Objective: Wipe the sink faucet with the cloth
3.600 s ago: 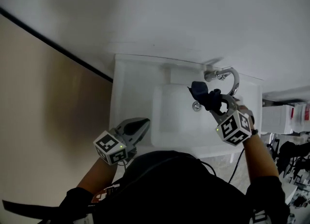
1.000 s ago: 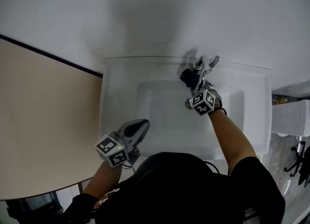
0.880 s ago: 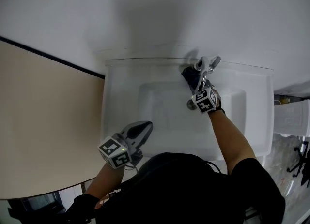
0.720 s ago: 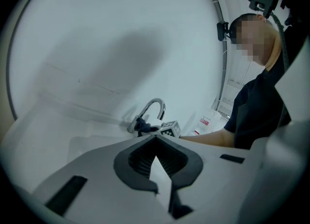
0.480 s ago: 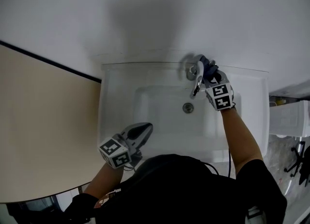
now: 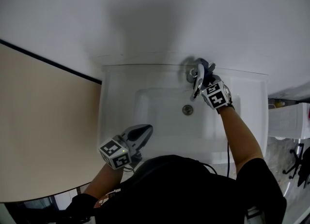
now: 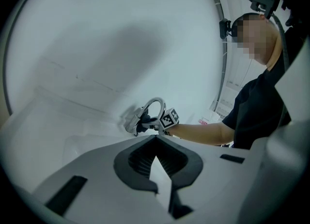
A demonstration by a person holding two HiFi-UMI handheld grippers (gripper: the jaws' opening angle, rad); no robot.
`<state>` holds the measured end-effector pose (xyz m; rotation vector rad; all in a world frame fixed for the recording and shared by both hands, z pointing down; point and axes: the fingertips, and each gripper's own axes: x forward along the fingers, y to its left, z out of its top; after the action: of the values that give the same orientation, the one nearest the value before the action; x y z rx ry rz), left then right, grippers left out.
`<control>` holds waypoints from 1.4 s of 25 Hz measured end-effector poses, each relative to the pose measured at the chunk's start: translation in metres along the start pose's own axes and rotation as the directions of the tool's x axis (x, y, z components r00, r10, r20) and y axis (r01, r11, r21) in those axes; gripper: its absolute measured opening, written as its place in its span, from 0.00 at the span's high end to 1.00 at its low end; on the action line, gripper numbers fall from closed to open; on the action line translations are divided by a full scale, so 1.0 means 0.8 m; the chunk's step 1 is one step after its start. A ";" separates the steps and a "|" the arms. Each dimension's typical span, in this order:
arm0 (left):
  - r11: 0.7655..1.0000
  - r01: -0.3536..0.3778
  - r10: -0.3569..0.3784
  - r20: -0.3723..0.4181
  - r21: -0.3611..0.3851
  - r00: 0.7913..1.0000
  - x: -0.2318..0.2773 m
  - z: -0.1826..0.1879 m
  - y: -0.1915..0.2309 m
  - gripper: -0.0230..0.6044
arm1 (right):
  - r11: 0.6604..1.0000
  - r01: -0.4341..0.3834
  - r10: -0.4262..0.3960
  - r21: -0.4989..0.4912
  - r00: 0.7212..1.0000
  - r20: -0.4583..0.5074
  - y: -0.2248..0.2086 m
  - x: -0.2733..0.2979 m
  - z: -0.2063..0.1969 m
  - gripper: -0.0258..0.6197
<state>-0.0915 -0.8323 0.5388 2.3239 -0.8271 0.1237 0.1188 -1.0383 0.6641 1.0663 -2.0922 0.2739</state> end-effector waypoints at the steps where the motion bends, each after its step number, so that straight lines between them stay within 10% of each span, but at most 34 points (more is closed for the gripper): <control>1: 1.000 0.003 -0.003 0.001 0.002 1.000 0.001 0.000 -0.001 0.96 | 1.000 -0.013 0.013 0.010 1.000 -0.008 0.005 0.000 -0.005 0.81; 6: 1.000 -0.002 0.002 -0.002 0.016 1.000 0.002 0.003 -0.004 0.96 | 0.987 -0.157 0.152 -0.018 0.975 -0.159 0.070 0.018 -0.078 0.81; 15: 0.998 -0.032 0.031 0.016 0.048 0.999 0.013 0.018 -0.012 0.96 | 0.916 -0.325 0.337 0.236 0.941 -0.010 0.132 -0.070 -0.138 0.80; 28: 0.996 0.005 -0.019 0.159 0.090 0.987 0.069 0.074 -0.107 0.96 | 0.859 -0.377 0.269 0.347 0.908 0.320 0.015 -0.277 -0.089 0.80; 35: 0.992 0.049 -0.069 0.175 0.117 0.982 0.001 0.083 -0.096 0.96 | 0.869 -0.347 0.194 0.352 0.895 0.403 0.052 -0.327 -0.027 0.80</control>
<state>-0.0536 -0.8289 0.4445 2.4907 -0.8563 -0.0668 0.1940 -0.8436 0.4993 1.1169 -2.5966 0.7486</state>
